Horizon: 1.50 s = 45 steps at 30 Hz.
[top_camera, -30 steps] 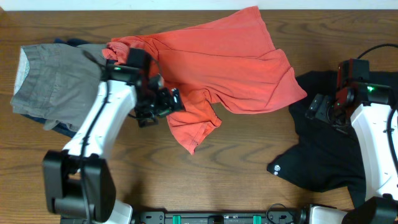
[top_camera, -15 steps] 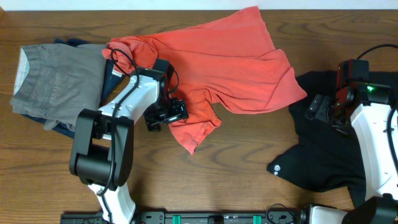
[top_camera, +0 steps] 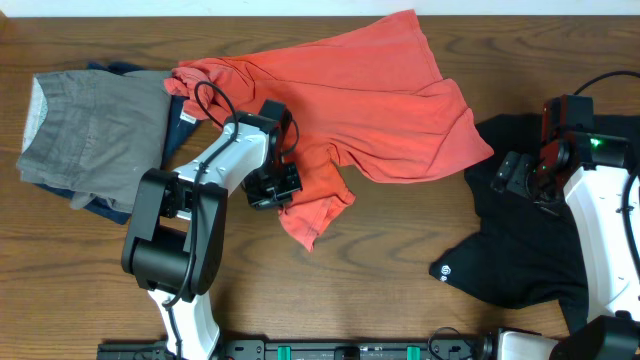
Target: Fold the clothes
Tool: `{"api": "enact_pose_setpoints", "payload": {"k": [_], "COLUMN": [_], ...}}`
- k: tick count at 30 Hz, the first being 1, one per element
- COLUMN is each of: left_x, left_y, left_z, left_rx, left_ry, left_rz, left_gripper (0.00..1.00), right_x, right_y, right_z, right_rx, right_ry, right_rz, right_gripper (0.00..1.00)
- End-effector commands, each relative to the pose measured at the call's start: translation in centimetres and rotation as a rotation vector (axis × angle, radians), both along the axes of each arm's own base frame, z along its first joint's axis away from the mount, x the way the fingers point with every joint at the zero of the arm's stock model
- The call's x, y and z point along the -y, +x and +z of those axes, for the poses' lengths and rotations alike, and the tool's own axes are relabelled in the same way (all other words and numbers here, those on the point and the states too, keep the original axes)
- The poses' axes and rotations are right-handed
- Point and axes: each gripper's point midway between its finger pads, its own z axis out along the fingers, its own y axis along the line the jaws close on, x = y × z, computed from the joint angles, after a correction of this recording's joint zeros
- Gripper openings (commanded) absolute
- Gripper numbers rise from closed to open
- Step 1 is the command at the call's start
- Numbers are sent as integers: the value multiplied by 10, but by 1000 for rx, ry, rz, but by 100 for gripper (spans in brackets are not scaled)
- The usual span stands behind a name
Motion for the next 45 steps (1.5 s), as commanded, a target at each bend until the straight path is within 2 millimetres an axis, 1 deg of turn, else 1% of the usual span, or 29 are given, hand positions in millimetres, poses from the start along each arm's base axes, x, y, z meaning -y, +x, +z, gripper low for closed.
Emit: {"api": "enact_pose_setpoints", "payload": {"k": [1,3,5,6,7,8,9,10,11,12,13,16,19,21,23,25,28,30,32,34,35,36,39,42,45], "left_x": [-6,-17,-37,-47,-59,-68,-74,-79,-83,-87,-91,-106,-121,-129,-134,-135,-135,-135,-135,-135,-135,-135,-135,-135,-135], "left_y": [-17,-29,-42,-47,-52,-55,-56,-55,-54,-51,-49,-43,-40,-39,-39,-39,-39,-39,-39,-39,-39,-39,-39,-39,-39], "left_z": [-1,3,11,15,22,29,35,42,50,57,64,84,103,113,119,121,120,120,120,120,120,120,120,120,120], "left_rx": [-69,-116,-169,-189,-205,-209,-205,-191,-167,-139,-112,-28,52,92,114,121,120,120,119,119,119,119,119,119,119], "left_ry": [13,47,121,158,197,226,239,240,235,228,222,206,195,191,189,188,188,188,190,190,190,190,190,190,190], "left_rz": [-37,-64,-69,-68,-65,-59,-52,-37,-19,2,23,97,177,213,234,239,240,240,251,255,255,255,255,255,255], "left_gripper": [6,6,6,6,6,6,6,6,6,6,6,6,6,6,6,6,6,6,6,6,6,6,6,6,6], "right_x": [3,2,1,-1,-3,-5,-8,-10,-13,-15,-15,-13,-14,-24,-43,-53,-54,-50,-37,-13,4,28,71,115,163], "right_y": [-1,1,5,7,10,14,18,23,29,34,38,55,72,82,90,92,91,89,87,85,83,82,83,81,76], "right_z": [-3,-2,-2,-3,-4,-6,-8,-11,-14,-19,-24,-44,-71,-90,-106,-119,-140,-153,-165,-175,-177,-175,-167,-154,-138], "right_rx": [-8,-1,8,11,16,22,31,39,50,55,54,49,41,40,50,46,10,-16,-53,-91,-104,-105,-77,-42,-4], "right_ry": [0,-1,6,12,22,35,49,65,85,99,102,103,119,175,271,331,348,333,269,157,83,-9,-138,-194,-214], "right_rz": [0,12,50,68,92,119,133,141,146,149,149,149,176,248,367,417,413,405,376,281,206,112,-28,-165,-296], "right_gripper": [99,98,93,88,80,70,61,49,23,9,1,1,1,1,1,1,1,1,1,1,1,1,1,1,1]}}
